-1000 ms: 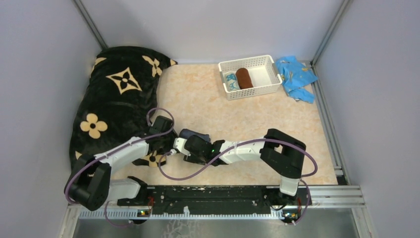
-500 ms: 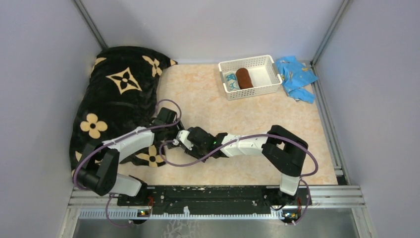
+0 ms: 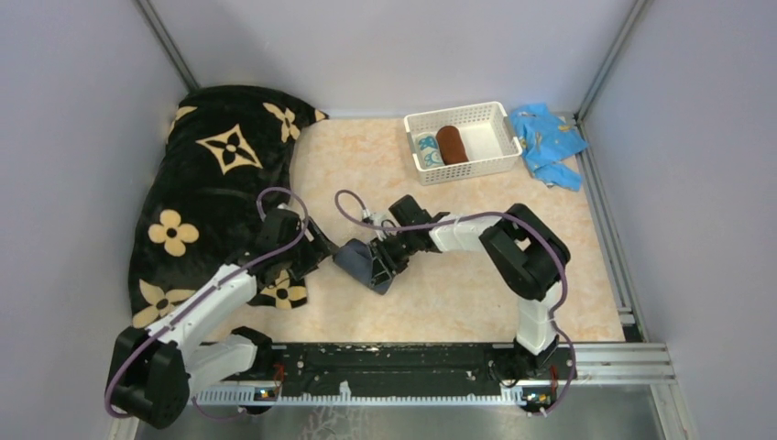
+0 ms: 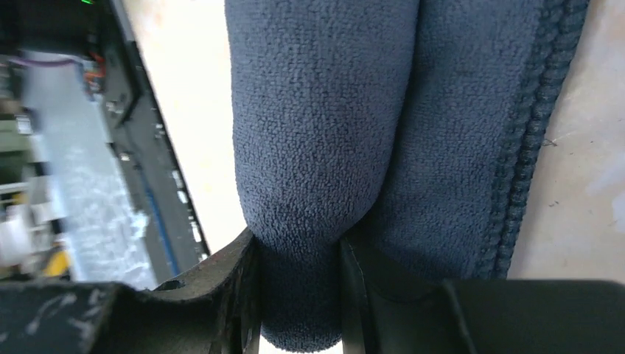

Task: Roll the towels
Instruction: Roll the towel at the center of the board.

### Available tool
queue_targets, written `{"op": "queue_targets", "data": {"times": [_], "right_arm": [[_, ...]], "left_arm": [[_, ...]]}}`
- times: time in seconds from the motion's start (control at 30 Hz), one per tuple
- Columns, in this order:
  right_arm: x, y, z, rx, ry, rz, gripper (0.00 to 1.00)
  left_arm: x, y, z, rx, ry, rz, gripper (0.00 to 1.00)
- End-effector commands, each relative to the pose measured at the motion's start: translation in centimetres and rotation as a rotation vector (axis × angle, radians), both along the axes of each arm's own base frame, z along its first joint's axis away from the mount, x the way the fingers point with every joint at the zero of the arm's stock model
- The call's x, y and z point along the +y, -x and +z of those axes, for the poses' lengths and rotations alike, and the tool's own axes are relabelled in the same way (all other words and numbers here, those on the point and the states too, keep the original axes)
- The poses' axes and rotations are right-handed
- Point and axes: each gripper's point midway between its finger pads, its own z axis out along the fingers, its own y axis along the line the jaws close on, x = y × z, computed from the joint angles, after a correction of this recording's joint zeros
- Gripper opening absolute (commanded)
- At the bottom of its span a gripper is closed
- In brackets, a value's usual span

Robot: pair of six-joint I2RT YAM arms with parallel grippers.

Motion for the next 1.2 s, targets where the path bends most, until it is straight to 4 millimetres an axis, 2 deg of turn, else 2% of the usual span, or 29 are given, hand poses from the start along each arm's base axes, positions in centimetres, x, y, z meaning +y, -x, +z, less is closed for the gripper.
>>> {"op": "queue_targets", "data": {"times": [0.0,0.13,0.27,0.43,0.57,0.7,0.93,1.0,1.03,1.07,1.17], "right_arm": [[-0.4,2.4,-0.4,0.334,-0.073,0.012,0.24],[-0.7,1.7,-1.1,0.432,-0.104,-0.038,0.25],[-1.4,1.4,-2.3,0.477,-0.078,-0.090,0.26],[-1.7,0.8,-3.0,0.448,-0.038,-0.116,0.28],[-1.9,0.0,-2.8,0.384,0.000,-0.123,0.32],[-2.3,-1.3,-1.0,0.234,0.008,-0.133,0.43],[-3.4,-4.5,5.1,-0.279,0.108,-0.201,0.61],[-3.1,-4.7,6.6,-0.409,0.130,-0.201,0.75],[-2.8,-4.7,7.1,-0.475,0.144,-0.193,0.87],[-2.7,-4.8,7.4,-0.543,0.165,-0.192,0.92],[-1.3,-3.8,8.0,-0.672,0.195,-0.133,0.93]], "left_arm": [[-1.1,0.7,0.1,-0.022,0.088,-0.033,0.82],[-2.5,0.1,0.4,-0.036,0.148,-0.065,0.82],[-3.4,-1.0,-0.2,-0.026,0.160,-0.081,0.81],[-3.7,-1.9,-2.6,0.030,0.130,-0.082,0.79],[-3.2,-1.7,-4.6,0.092,0.096,-0.046,0.77],[-2.4,-1.0,-6.1,0.152,0.050,-0.025,0.72],[-1.7,-0.2,-7.7,0.229,-0.018,-0.039,0.70],[-1.6,-0.2,-8.0,0.246,-0.032,-0.044,0.70],[-1.7,-0.2,-8.0,0.251,-0.035,-0.049,0.70],[-1.7,-0.2,-8.1,0.257,-0.039,-0.050,0.70],[-1.5,0.0,-8.3,0.272,-0.050,-0.051,0.70]]}}
